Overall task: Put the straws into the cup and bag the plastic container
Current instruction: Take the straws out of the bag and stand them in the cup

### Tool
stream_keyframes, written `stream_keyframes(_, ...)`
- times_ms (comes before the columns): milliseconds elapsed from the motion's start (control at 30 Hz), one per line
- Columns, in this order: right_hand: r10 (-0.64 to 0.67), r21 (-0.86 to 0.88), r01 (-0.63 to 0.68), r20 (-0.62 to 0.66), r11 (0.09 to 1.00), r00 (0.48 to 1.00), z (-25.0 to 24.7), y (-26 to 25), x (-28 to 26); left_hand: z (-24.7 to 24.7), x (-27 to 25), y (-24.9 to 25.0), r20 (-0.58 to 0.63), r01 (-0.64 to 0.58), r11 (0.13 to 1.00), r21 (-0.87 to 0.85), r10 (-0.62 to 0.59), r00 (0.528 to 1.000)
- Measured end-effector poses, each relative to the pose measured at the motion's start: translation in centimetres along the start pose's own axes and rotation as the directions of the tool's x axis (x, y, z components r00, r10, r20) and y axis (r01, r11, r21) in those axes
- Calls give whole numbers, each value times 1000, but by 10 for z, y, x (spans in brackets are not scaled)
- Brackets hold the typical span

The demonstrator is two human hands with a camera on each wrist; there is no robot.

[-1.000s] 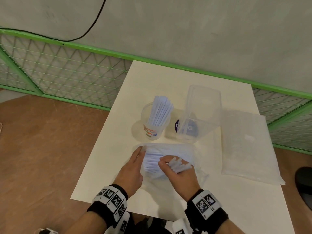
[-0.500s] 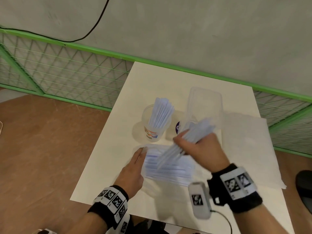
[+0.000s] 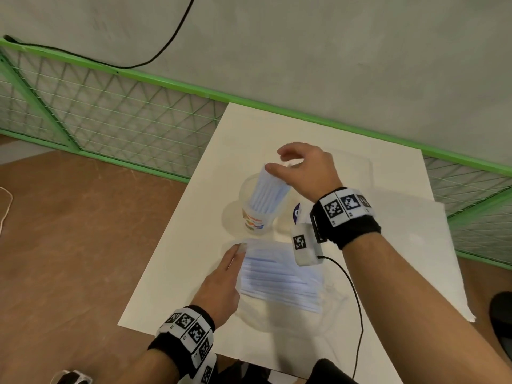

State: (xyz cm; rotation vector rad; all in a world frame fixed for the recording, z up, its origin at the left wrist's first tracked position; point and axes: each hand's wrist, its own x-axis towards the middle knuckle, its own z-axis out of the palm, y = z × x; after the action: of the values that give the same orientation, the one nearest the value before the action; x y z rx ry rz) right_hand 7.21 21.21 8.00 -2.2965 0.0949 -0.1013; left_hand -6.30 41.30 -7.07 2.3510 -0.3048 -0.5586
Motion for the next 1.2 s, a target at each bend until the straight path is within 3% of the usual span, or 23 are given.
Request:
stream_keyframes(200, -131, -17, 131, -226, 991, 965, -24, 2, -24, -1, 1, 3, 2, -6, 1000, 15, 6, 1000)
stream_keyframes(300, -221, 39, 233, -196, 972, 955, -23, 2, -60, 0, 3, 2, 20, 4, 1000, 26, -5, 1000)
stream_keyframes(400, -266, -27, 266, 19, 963, 964, 7, 19, -107, 1, 5, 4, 32, 19, 999, 36, -20, 999)
stream_keyframes(500, -117, -229, 215, 377, 949, 919, 53, 58, -147, 3, 6, 6, 39, 16, 999, 36, -17, 999)
stream_keyframes(600, 18, -458, 252, 508, 853, 861, 91, 103, -176, 5, 6, 6, 53, 15, 998, 61, -18, 998)
stream_keyframes(767, 21, -644, 263, 398, 718, 917, 120, 139, -192, 6, 4, 5, 49, 11, 998, 66, -14, 999)
stream_keyframes(1200, 63, -687, 211, 351, 695, 934, 137, 142, -184, 6, -4, -1, 21, 0, 999, 46, -1, 1000)
